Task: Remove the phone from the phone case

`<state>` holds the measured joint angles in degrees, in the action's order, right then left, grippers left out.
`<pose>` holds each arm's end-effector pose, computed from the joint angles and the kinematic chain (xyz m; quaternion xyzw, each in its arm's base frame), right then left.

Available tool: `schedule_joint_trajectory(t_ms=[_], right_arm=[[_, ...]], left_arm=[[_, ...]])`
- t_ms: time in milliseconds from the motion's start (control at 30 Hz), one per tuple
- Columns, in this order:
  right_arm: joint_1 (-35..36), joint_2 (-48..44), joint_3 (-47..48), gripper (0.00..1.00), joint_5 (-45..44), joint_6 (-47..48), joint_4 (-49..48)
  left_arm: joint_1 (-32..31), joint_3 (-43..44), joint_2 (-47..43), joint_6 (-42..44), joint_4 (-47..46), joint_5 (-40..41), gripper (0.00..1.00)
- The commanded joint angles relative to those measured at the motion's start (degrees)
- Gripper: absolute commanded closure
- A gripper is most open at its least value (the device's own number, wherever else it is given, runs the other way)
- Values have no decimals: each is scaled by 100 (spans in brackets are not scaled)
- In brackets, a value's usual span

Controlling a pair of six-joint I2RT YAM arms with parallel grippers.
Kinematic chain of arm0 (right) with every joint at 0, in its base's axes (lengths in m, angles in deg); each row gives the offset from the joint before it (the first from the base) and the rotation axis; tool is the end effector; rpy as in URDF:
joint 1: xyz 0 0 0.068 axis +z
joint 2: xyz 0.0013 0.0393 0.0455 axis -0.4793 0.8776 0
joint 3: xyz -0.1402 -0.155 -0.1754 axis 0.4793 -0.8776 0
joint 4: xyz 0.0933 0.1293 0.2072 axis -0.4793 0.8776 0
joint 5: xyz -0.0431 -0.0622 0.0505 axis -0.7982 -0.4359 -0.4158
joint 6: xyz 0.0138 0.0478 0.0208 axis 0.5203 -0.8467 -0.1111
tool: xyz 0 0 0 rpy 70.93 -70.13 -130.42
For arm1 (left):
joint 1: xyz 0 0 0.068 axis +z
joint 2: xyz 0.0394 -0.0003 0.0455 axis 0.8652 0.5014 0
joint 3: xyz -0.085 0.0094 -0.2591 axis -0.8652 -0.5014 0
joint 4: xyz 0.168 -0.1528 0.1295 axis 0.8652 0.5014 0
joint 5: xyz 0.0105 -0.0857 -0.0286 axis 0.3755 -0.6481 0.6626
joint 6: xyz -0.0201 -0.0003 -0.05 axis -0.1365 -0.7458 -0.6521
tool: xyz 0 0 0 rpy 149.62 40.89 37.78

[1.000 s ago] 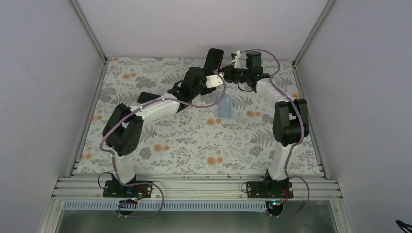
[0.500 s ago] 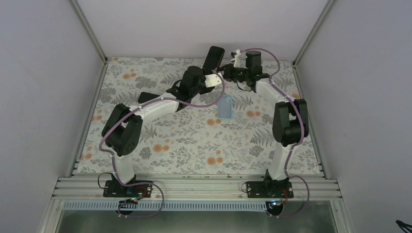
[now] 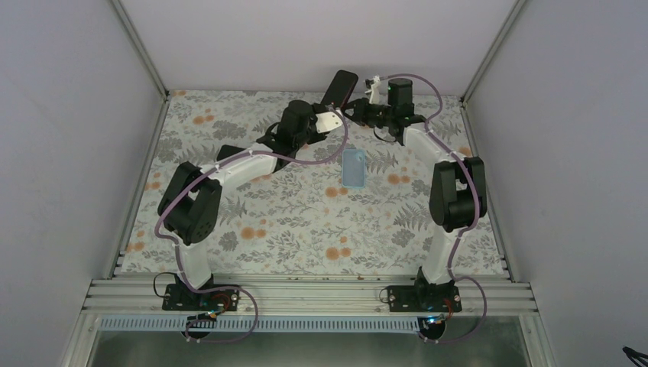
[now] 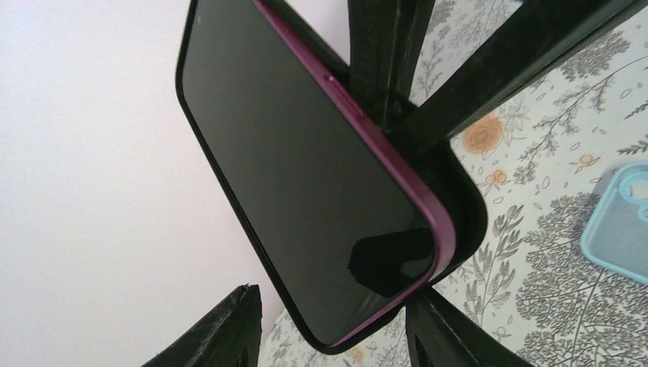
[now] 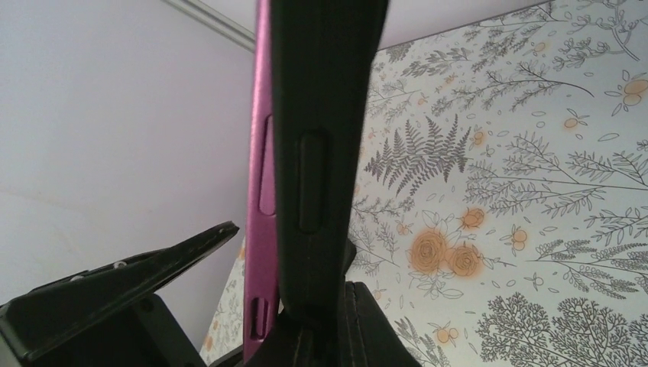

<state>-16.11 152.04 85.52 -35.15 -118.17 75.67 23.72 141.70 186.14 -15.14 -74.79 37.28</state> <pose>0.4299 0.1224 0.2662 -0.0603 0.8074 0.5057 0.2978 0.3638 -0.2602 0.2726 0.4911 0.6428 0.0960 0.5800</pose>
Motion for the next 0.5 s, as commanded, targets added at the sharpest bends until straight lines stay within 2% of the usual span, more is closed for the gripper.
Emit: schedule_joint_trajectory(t_ms=[0, 167, 467], right_arm=[[143, -359, -143, 97, 677, -18, 36], [240, -333, -136, 97, 698, -59, -7], [420, -22, 68, 97, 707, -116, 52]], left_arm=[[323, 37, -188, 25, -650, 755, 52], [301, -87, -314, 25, -928, 707, 48], [192, 144, -296, -213, -711, 525, 48]])
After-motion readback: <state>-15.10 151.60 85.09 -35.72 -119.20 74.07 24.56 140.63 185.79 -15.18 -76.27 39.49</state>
